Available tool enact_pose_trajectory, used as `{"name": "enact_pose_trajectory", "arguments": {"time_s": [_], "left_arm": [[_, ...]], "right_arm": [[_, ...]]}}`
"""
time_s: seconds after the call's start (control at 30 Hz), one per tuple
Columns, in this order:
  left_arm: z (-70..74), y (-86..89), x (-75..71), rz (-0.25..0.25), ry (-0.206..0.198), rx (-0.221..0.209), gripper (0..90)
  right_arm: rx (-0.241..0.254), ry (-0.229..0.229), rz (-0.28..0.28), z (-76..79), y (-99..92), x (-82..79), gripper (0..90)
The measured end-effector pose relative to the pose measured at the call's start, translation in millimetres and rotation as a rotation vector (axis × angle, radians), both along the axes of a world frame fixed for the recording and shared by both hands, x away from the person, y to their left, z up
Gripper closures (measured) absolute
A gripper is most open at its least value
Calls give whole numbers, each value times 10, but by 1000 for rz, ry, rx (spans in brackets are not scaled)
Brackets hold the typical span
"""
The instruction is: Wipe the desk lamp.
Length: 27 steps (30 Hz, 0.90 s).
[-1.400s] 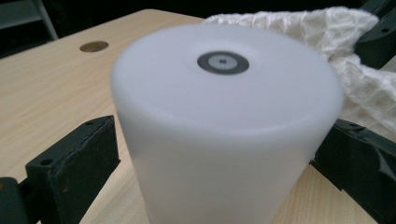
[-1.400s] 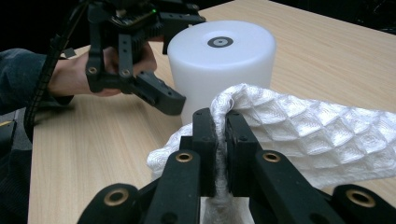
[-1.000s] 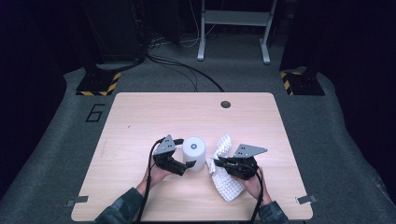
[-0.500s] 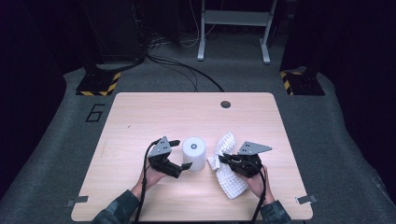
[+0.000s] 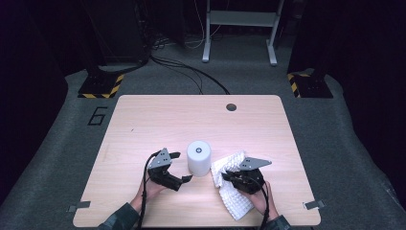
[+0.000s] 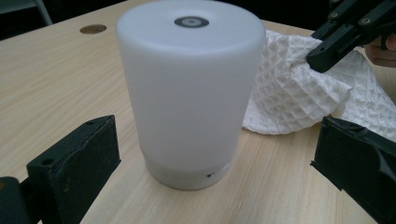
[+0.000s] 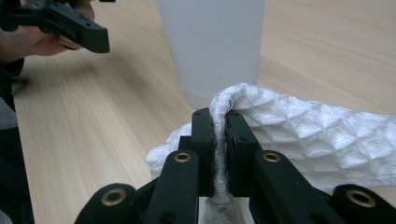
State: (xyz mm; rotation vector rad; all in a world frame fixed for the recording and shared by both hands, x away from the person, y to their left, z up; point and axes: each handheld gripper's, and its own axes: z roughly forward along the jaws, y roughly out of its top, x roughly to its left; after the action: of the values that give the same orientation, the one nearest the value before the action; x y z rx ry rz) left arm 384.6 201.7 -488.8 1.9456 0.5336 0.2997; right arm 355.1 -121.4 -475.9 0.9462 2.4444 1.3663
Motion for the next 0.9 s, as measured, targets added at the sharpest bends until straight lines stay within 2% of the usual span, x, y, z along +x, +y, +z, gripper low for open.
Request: {"name": "enact_pose_trajectory", "arguments": {"time_s": [0.03,0.07,0.13,0.17,0.2,0.23,0.27,0.3,0.33,0.4,0.43,0.5,0.53,0.57,0.6,0.63,0.67,0.7,0.73,0.77,0.83,0.87,0.9], "left_arm": [[-10,11,-8,-4,10,11,0],[-28,14,-21,-4,21,8,0],[-60,21,-43,-2,34,8,0],[-75,21,-52,3,28,10,0],[-83,26,-64,-2,42,11,0],[-95,27,-69,0,33,16,0],[-98,32,-80,-2,42,16,0],[-105,35,-92,0,47,12,0],[-117,37,-93,7,33,11,0],[-126,51,-109,4,47,11,0],[-132,61,-114,11,35,12,0],[-136,70,-127,9,55,10,0],[-135,77,-128,2,64,11,0],[-138,77,-131,3,64,12,0],[-142,73,-130,5,55,15,0],[-142,69,-138,-3,70,15,0],[-142,68,-139,-5,68,21,0],[-150,60,-142,4,57,18,0],[-151,61,-143,0,54,20,0],[-150,60,-157,-8,78,17,0],[-159,61,-161,-7,72,18,0],[-162,60,-166,-7,80,14,0],[-168,62,-170,-2,73,15,0]], "right_arm": [[-23,7,-4,-43,30,-2,806],[-23,7,-4,-43,30,-2,806],[-35,8,-4,-58,51,-13,693],[-65,14,7,-36,64,-16,565],[-65,14,7,-36,64,-16,565],[-79,2,23,1,38,-4,481],[-83,-1,19,19,26,-7,447],[-83,-1,19,19,26,-7,447],[-84,-4,11,44,4,-13,418],[-96,-20,6,108,-50,-27,362],[-103,-34,12,130,-73,-29,343],[-110,-57,10,196,-132,-34,281],[-118,-76,23,250,-166,-15,186],[-133,-75,38,274,-166,2,140],[-133,-75,38,274,-166,2,140],[-146,-83,59,289,-156,22,112],[-168,-61,111,282,-127,94,57],[-193,-55,123,255,-109,125,45],[-193,-55,123,255,-109,125,45],[-234,-24,143,180,-90,180,33],[-253,-16,152,142,-92,205,34],[-274,8,158,98,-94,226,36],[-294,30,168,41,-99,232,74]]}}
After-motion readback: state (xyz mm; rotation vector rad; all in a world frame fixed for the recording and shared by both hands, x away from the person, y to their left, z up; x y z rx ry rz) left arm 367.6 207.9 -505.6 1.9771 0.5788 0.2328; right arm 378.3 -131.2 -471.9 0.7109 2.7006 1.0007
